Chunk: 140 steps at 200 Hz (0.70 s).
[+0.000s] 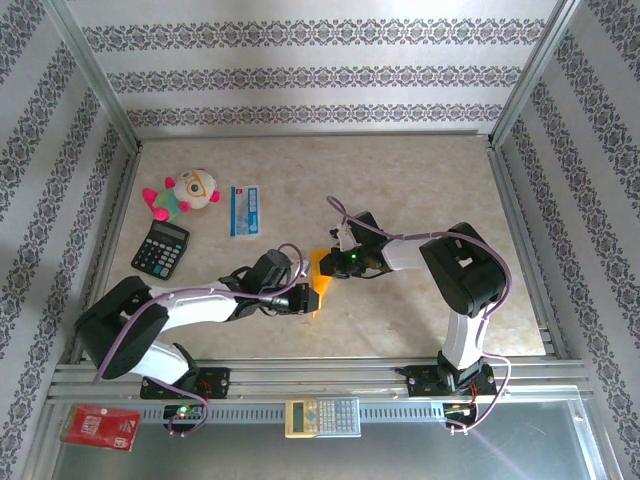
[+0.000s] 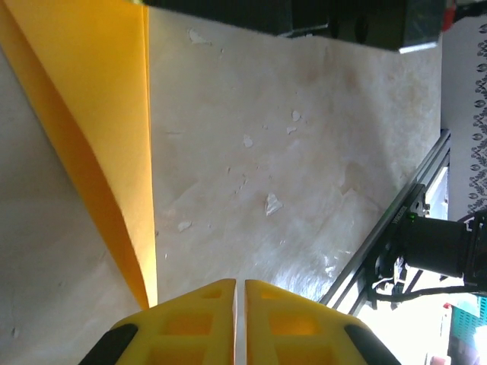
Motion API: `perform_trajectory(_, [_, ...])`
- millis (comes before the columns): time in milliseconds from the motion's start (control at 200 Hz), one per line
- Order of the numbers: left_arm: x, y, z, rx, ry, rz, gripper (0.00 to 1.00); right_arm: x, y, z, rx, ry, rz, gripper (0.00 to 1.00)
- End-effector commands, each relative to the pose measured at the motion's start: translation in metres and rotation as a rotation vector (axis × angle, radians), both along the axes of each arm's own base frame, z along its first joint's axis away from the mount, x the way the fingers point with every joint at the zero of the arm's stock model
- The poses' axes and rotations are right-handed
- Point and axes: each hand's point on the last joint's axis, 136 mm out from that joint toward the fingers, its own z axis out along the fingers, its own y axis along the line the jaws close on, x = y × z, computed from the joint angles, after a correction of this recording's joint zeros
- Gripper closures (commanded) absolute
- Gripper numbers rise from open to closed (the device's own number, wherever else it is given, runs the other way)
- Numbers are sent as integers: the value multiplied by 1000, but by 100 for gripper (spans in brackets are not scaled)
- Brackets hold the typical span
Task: Fold a paper plane with a square sheet of paper (pick it up from the middle)
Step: Fold the wing for the fifth time at the center of the table.
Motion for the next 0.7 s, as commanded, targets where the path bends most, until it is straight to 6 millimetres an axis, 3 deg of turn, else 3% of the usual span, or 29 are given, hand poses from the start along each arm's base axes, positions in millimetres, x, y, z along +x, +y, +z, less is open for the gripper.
perform_trajectory(0, [12, -6, 1, 6, -11, 21, 88, -7, -16, -28, -83, 42, -32, 92])
perform_trajectory(440, [17, 4, -42, 99, 62, 46, 90, -6, -15, -29, -79, 45, -31, 92])
perform_trajectory(694, [10, 16, -52, 119, 88, 64, 91, -6, -14, -27, -76, 42, -32, 92])
